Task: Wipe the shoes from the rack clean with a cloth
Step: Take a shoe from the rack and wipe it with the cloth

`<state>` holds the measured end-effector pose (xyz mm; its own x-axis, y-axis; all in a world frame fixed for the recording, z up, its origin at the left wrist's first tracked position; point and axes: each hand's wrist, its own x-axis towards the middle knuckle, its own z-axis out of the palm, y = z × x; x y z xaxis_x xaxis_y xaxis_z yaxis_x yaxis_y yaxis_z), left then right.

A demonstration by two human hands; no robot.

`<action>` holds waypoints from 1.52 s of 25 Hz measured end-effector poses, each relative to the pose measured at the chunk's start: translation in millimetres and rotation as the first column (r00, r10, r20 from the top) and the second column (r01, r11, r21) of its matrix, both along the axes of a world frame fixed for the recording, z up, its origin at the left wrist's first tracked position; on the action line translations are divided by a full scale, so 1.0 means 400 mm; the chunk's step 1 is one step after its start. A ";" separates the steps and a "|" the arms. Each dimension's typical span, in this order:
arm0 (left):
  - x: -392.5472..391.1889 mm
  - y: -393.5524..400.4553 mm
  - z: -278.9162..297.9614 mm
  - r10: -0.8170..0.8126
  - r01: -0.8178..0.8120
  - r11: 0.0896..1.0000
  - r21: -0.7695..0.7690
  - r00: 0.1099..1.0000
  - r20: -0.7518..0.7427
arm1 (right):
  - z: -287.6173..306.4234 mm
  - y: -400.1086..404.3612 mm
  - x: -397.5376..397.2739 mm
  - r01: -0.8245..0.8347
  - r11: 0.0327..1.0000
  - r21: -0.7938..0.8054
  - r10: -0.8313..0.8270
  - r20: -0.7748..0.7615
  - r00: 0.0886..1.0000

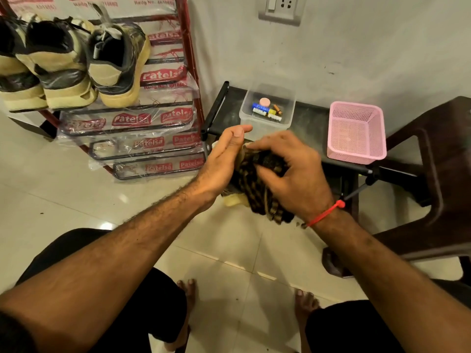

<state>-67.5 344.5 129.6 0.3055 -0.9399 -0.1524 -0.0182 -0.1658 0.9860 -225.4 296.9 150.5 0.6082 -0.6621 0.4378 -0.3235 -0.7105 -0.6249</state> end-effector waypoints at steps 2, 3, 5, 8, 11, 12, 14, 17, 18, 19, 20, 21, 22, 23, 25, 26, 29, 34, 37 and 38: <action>0.007 -0.007 -0.005 0.016 -0.016 1.000 0.027 0.999 -0.028 | 0.002 0.014 0.003 -0.095 0.995 -0.008 0.094 -0.066 0.993; 0.008 -0.011 -0.004 0.035 -0.034 0.999 0.038 0.998 -0.047 | 0.004 0.001 0.001 -0.095 0.995 -0.002 0.095 -0.065 0.993; 0.015 -0.017 0.001 0.116 -0.113 0.993 0.038 0.988 -0.103 | 0.002 -0.032 -0.009 -0.030 0.999 0.026 0.031 -0.036 0.999; 0.033 -0.020 0.017 0.225 -0.221 0.974 0.043 0.944 -0.243 | -0.013 -0.033 -0.023 0.035 0.980 0.197 -0.023 -0.062 0.998; 0.050 -0.016 0.025 0.250 -0.247 0.968 0.046 0.930 -0.269 | -0.032 0.005 -0.009 -0.020 0.906 0.422 0.043 -0.045 0.998; 0.057 -0.015 0.023 0.254 -0.252 0.967 0.039 0.933 -0.256 | -0.036 0.010 -0.004 -0.034 0.889 0.457 0.055 -0.033 0.998; 0.071 -0.014 0.021 0.234 -0.236 0.971 0.017 0.947 -0.218 | -0.036 0.007 -0.001 -0.026 0.911 0.412 0.042 -0.030 0.999; 0.069 -0.014 0.017 0.146 -0.156 0.987 -0.027 0.961 -0.236 | -0.017 0.024 0.004 -0.080 0.976 0.201 0.077 0.024 0.997; 0.063 -0.016 0.017 0.127 -0.140 0.990 -0.034 0.960 -0.248 | -0.007 0.038 0.009 -0.139 0.983 0.122 0.134 0.044 0.990; 0.056 -0.016 0.018 0.112 -0.127 0.991 -0.040 0.959 -0.260 | 0.000 0.050 0.014 -0.205 0.978 0.045 0.203 0.041 0.978; 0.049 -0.016 0.017 0.106 -0.122 0.991 -0.046 0.959 -0.264 | 0.002 0.053 0.017 -0.256 0.966 -0.013 0.257 0.018 0.966; 0.045 -0.015 0.016 0.106 -0.123 0.991 -0.048 0.959 -0.264 | -0.001 0.043 0.016 -0.270 0.962 -0.043 0.270 -0.009 0.963; 0.043 -0.015 0.015 0.112 -0.130 0.990 -0.052 0.959 -0.260 | -0.006 0.025 0.011 -0.237 0.970 -0.051 0.236 -0.029 0.971; 0.045 -0.014 0.016 0.127 -0.147 0.987 -0.063 0.959 -0.255 | -0.011 0.005 0.003 -0.180 0.982 -0.049 0.178 -0.046 0.983; 0.056 -0.013 0.018 0.168 -0.193 0.977 -0.093 0.959 -0.228 | -0.023 -0.006 -0.013 -0.107 0.994 -0.037 0.106 -0.048 0.993; 0.062 -0.015 0.019 0.178 -0.205 0.972 -0.112 0.961 -0.210 | -0.024 -0.001 -0.016 -0.122 0.992 -0.033 0.121 -0.028 0.992; 0.066 -0.016 0.017 0.189 -0.219 0.966 -0.138 0.961 -0.201 | -0.013 0.020 -0.008 -0.216 0.976 -0.043 0.216 0.005 0.976; 0.054 -0.017 -0.003 0.167 -0.184 0.972 -0.146 0.979 -0.119 | -0.007 0.038 0.009 -0.290 0.955 -0.063 0.291 0.016 0.956; 0.049 -0.012 0.000 0.118 -0.130 0.976 -0.176 0.990 -0.074 | -0.038 -0.001 -0.001 -0.169 0.986 -0.004 0.169 -0.027 0.985; 0.049 -0.009 0.004 0.107 -0.117 0.973 -0.200 0.992 -0.060 | -0.051 -0.019 -0.009 -0.083 0.994 0.067 0.086 -0.043 0.995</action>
